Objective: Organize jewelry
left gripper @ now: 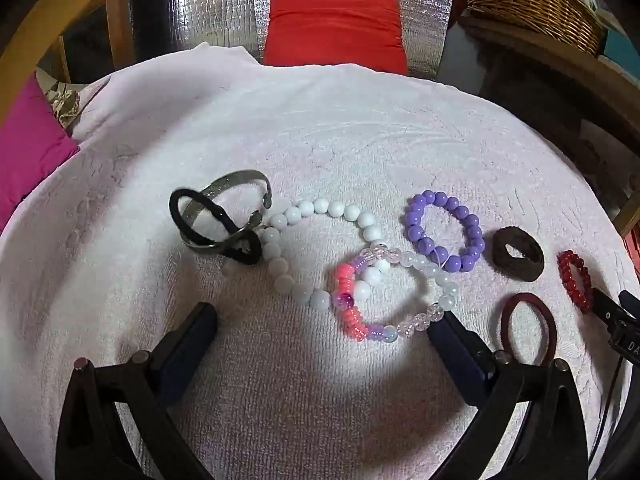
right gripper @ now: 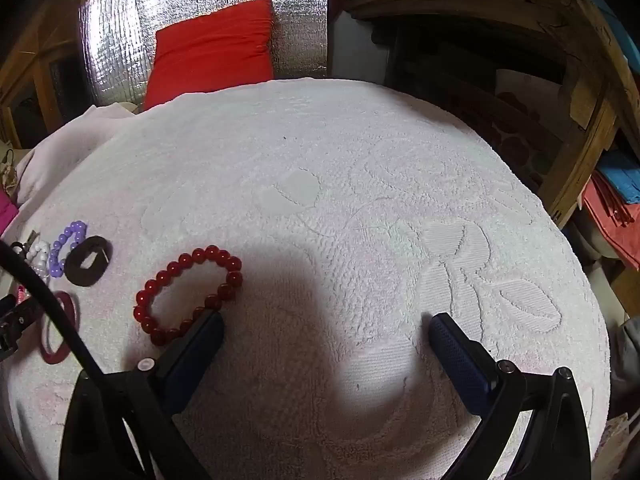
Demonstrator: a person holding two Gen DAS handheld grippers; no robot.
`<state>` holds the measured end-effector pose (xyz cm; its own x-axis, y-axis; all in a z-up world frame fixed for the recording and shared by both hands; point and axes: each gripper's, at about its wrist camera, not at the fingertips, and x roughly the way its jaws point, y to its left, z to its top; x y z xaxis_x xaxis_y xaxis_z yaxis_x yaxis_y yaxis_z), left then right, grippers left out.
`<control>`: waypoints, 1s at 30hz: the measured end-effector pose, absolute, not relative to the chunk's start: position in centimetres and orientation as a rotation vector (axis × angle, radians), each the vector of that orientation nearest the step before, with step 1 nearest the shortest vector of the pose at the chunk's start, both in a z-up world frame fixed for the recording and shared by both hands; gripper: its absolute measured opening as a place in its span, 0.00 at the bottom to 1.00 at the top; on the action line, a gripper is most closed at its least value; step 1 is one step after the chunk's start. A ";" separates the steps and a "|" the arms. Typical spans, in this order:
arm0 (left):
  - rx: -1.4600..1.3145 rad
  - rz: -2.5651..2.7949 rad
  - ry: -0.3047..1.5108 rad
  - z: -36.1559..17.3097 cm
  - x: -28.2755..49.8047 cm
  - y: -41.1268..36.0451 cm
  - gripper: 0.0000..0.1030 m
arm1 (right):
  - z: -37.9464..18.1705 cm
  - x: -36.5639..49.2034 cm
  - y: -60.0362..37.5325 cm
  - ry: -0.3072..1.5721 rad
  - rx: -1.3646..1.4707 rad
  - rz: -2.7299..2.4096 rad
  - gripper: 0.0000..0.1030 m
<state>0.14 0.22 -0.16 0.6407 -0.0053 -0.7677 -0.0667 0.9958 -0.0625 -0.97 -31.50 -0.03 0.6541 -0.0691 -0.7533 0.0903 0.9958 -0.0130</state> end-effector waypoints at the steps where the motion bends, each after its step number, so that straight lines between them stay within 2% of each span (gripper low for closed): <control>1: -0.089 0.034 0.875 -0.2 0.2 0.3 1.00 | 0.0 -1.0 -31.5 0.852 0.024 -0.091 1.00; 20: -0.076 0.043 0.875 0.0 0.1 -0.1 1.00 | -0.1 -1.2 -31.0 0.861 0.035 -0.106 1.00; 24: -0.048 0.048 0.917 0.3 -0.2 -0.6 1.00 | 0.2 -1.2 -31.3 0.927 0.054 -0.068 1.00; 27: -0.123 -0.015 1.027 1.2 -0.9 0.3 1.00 | 1.8 -1.5 -30.3 1.065 0.059 -0.059 1.00; 30: -0.086 0.059 0.949 4.4 -4.8 1.4 0.99 | 5.5 -4.9 -28.9 0.995 0.031 -0.043 1.00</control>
<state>-4.79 1.41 4.44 0.5815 0.0128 -0.8135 -0.0881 0.9950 -0.0473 -4.87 -28.95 5.52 0.5439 -0.0221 -0.8388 0.0506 0.9987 0.0065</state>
